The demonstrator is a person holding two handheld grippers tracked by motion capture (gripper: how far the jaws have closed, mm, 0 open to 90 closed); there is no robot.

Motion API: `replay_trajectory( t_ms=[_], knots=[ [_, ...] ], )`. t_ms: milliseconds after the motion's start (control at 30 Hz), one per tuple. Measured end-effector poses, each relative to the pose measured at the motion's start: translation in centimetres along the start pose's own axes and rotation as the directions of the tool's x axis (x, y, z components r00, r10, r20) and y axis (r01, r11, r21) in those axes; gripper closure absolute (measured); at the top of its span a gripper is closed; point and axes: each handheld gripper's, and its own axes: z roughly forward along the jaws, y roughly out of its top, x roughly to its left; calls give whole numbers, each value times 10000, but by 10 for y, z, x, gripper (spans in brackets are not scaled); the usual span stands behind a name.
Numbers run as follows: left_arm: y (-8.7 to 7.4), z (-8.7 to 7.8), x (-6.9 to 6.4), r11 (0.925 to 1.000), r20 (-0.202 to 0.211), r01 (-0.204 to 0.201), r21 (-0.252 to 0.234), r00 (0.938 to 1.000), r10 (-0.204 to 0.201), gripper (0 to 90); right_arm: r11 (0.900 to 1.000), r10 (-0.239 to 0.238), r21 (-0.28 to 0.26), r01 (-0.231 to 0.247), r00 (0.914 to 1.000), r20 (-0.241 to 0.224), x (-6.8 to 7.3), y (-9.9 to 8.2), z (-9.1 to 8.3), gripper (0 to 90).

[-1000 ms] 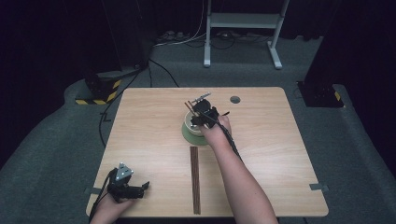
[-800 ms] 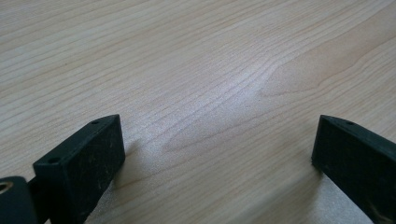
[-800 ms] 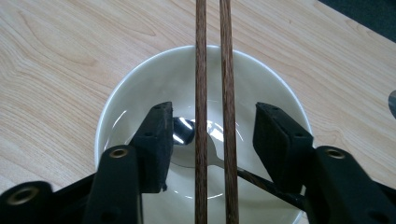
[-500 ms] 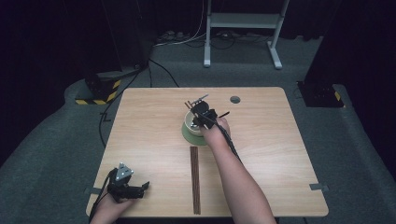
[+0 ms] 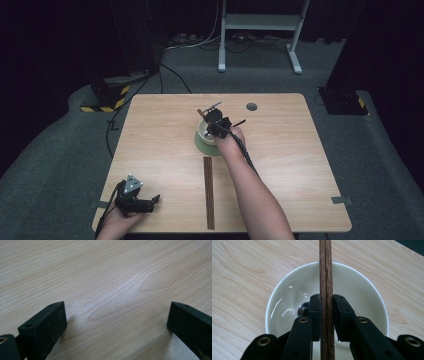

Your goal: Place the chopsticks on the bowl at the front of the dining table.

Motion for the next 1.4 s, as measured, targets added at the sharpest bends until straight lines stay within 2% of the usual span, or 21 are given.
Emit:
replay_trajectory(
  t_ms=[33,67,133,333,567,667,767,800,867,900,967,1067,1233,1300,1333,1367,1400],
  knots=[
    [0,0,0,10000,-1,1,-2,10000,-1,28,9999,129,33,-129,9999,-13,1,0,0,778],
    [0,1,-1,9999,1,103,-84,9999,-103,27,10000,-22,5,22,10000,30,1,0,0,778],
    [0,0,0,10000,-1,4,-8,10000,-4,27,10000,-58,-7,58,9999,96,2,1,0,776],
    [0,0,0,10000,-6,46,15,10000,-46,28,9999,-24,-125,23,10000,-27,1,1,-4,617],
    [0,0,0,10000,2,16,20,10000,-16,28,9988,33,-494,-45,9997,-237,-5,-10,-26,518],
    [-1,-1,0,10000,13,23,-5,10000,-23,34,9961,-47,-880,20,9995,-309,-8,-21,-38,468],
    [-2,-2,-1,10000,-63,19,-27,10000,-19,45,9919,128,-1257,-180,9990,-419,-12,-35,-51,446],
    [-2,-2,-2,9999,-63,84,-97,9999,-84,54,9894,27,-1448,-76,9994,-340,-14,-40,-54,446],
    [-3,-3,-2,9999,-56,10,-143,10000,-11,72,9880,-88,-1547,8,9987,-508,-16,-48,-61,450],
    [-3,-4,-2,9999,-38,-3,-109,10000,3,79,9841,-460,-1737,379,9980,-433,-18,-54,-63,455],
    [-3,-4,-1,9998,-75,46,-179,10000,-47,95,9808,-880,-1765,826,9959,-228,-19,-65,-67,470],
    [-3,-4,-1,9997,-119,116,-207,9999,-119,116,9801,-590,-1937,445,9958,-697,-25,-83,-74,496],
    [0,-4,-4,9998,-226,-48,-213,9997,43,153,9769,-112,-2135,-105,9949,-999,-34,-111,-82,514],
    [4,-3,-6,10000,-256,-91,-11,9996,91,171,9696,-35,-2435,-239,9938,-1115,-38,-125,-84,529],
    [6,-3,-6,10000,-220,-21,82,9998,23,182,9650,23,-2604,-324,9934,-1150,-40,-130,-85,533],
    [8,-2,-7,9996,-165,213,198,9996,-210,203,9609,70,-2739,-406,9924,-1225,-42,-134,-85,540],
    [10,-1,-7,9995,-207,240,221,9995,-235,222,9569,162,-2852,-548,9906,-1359,-44,-138,-85,545]
  ],
)
